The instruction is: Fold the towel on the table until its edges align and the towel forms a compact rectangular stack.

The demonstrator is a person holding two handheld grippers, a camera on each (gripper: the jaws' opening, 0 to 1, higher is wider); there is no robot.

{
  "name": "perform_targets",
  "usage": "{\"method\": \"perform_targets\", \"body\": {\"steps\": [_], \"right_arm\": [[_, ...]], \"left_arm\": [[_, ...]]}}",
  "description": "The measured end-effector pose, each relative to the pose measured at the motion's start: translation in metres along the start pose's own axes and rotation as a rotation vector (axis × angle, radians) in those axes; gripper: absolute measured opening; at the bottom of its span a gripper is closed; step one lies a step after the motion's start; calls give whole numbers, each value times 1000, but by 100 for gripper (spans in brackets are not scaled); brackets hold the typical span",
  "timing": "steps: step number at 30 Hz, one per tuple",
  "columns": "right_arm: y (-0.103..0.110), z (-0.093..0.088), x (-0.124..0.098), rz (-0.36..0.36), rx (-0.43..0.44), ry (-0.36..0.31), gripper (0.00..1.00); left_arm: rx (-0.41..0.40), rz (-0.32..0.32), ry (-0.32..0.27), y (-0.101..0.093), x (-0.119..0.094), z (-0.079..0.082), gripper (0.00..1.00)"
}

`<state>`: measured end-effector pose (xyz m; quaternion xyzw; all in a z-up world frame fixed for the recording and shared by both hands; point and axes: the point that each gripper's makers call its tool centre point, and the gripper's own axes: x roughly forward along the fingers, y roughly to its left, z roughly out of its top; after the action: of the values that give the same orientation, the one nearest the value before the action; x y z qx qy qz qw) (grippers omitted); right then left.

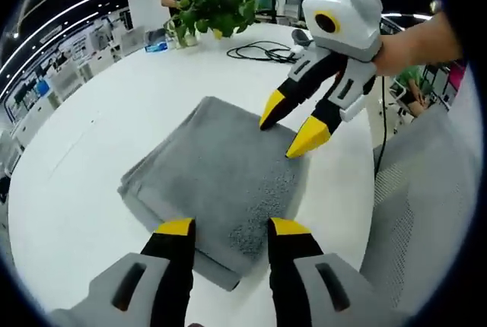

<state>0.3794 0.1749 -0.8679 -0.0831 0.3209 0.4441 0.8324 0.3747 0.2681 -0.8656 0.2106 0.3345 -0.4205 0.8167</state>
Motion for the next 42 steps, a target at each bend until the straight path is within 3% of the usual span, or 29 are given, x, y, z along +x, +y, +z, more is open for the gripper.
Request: {"method": "perform_targets", "body": {"steps": [2, 5, 9, 14, 18, 20, 22, 30, 37, 42], "right_arm": [[-2, -4, 1, -5, 4, 13, 28], [-3, -16, 5, -6, 2, 36, 29], [-2, -16, 5, -14, 9, 30, 29], [-3, -6, -2, -31, -5, 5, 31], [-11, -2, -4, -63, -11, -33, 49], [-13, -2, -2, -75, 1, -46, 60], [-14, -6, 0, -76, 0, -35, 64], [-4, -18, 8, -56, -11, -21, 71], [3, -34, 14, -49, -42, 31, 71], [2, -40, 13, -50, -47, 53, 69]], "left_arm": [[-50, 23, -9, 6, 2, 0, 36], [-50, 50, 36, 13, 8, -11, 36], [-88, 60, 71, 11, 16, -17, 38], [-15, 85, 44, 14, 8, -8, 41], [-37, 98, 8, 21, -2, -5, 48], [-149, 96, -10, 22, -6, -11, 54], [-162, 108, -24, 25, -9, -15, 62], [-183, 78, -35, 7, -11, -35, 76], [-143, 52, 7, -5, 2, -46, 74], [-81, 34, 49, -9, 11, -52, 64]]}}
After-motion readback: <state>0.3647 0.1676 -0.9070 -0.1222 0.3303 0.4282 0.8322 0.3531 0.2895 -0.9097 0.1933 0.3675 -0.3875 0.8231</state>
